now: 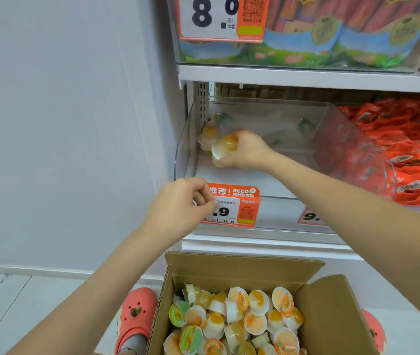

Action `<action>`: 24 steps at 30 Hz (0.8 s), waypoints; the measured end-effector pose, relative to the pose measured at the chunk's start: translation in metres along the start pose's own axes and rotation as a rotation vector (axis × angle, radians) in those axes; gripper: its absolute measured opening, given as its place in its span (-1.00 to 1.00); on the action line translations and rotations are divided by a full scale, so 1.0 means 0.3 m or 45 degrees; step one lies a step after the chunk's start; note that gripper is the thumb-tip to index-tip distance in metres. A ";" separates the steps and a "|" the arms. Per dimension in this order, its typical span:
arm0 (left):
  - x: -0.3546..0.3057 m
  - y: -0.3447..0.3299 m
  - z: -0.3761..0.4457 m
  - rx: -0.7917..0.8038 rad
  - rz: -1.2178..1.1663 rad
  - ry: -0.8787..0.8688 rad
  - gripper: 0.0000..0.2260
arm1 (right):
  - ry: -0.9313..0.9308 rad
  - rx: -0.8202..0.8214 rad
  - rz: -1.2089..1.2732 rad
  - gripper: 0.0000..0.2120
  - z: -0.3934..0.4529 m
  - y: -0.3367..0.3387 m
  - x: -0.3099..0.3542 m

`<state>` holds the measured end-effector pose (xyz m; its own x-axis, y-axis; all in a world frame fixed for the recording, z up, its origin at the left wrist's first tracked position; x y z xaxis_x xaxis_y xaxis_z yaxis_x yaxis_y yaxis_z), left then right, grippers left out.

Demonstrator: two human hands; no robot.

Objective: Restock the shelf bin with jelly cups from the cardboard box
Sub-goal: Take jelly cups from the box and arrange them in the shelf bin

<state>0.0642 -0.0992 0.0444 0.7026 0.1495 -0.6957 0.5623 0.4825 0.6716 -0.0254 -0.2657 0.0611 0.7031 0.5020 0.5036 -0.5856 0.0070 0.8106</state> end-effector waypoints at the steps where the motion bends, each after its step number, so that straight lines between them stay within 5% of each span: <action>1: 0.000 0.000 0.003 -0.024 0.023 -0.021 -0.87 | 0.043 0.034 -0.013 -0.57 0.011 -0.036 0.014; 8: 0.003 -0.007 0.017 -0.009 0.010 -0.025 -0.86 | 0.270 0.096 -0.156 -0.86 0.102 -0.220 0.039; 14: 0.004 -0.009 0.013 -0.042 0.048 -0.055 -0.85 | 0.000 0.055 0.284 -0.27 0.099 -0.228 -0.036; 24: 0.001 -0.015 0.014 -0.058 0.042 -0.073 -0.84 | 0.019 -0.087 0.307 -0.38 0.097 -0.231 -0.027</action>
<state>0.0638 -0.1051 0.0422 0.7449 0.1172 -0.6568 0.5189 0.5171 0.6807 0.0213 -0.2953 0.0098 0.5343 0.5087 0.6751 -0.7619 -0.0559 0.6452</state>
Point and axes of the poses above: each hand's wrist, its own z-axis towards the middle knuckle, its own y-axis out of the back of the hand, x = y × z, the point moved 5 cm from there along z, towards the middle knuckle, and after that the axes turned 15 degrees about -x, right-handed, at the moved point
